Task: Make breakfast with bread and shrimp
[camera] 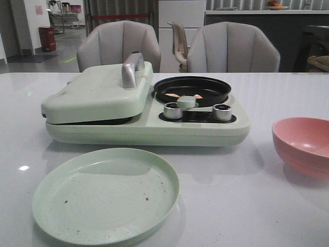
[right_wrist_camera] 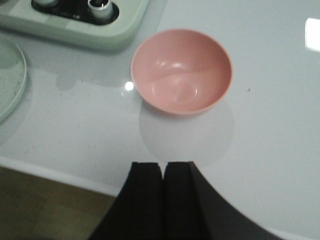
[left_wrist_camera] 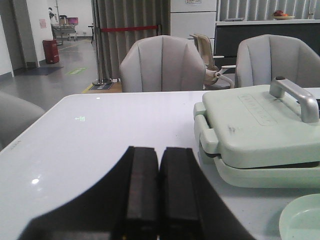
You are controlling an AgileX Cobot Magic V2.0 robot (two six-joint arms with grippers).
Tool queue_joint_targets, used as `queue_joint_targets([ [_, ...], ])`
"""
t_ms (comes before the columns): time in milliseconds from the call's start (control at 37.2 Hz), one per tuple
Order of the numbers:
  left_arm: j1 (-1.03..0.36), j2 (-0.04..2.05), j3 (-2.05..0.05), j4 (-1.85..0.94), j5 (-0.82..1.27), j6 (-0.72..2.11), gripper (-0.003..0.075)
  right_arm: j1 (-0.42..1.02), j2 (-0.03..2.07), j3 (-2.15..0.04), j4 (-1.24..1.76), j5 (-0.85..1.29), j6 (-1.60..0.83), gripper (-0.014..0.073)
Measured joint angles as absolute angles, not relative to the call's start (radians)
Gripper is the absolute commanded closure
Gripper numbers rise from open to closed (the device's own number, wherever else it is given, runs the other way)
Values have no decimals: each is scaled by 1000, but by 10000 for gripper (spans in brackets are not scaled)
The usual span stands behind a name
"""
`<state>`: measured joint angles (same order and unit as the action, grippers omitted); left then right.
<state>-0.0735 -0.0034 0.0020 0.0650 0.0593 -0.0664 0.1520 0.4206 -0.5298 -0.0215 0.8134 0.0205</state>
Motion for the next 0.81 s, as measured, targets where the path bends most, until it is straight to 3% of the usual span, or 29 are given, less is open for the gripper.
queue_joint_targets([
  [430,-74,-3,2,65,59,-66,619,-4,51,-70,-24,171,20,560],
  [807,-74,-3,2,65,59,-66,619,-32,-10,28,-22,37,20,560],
])
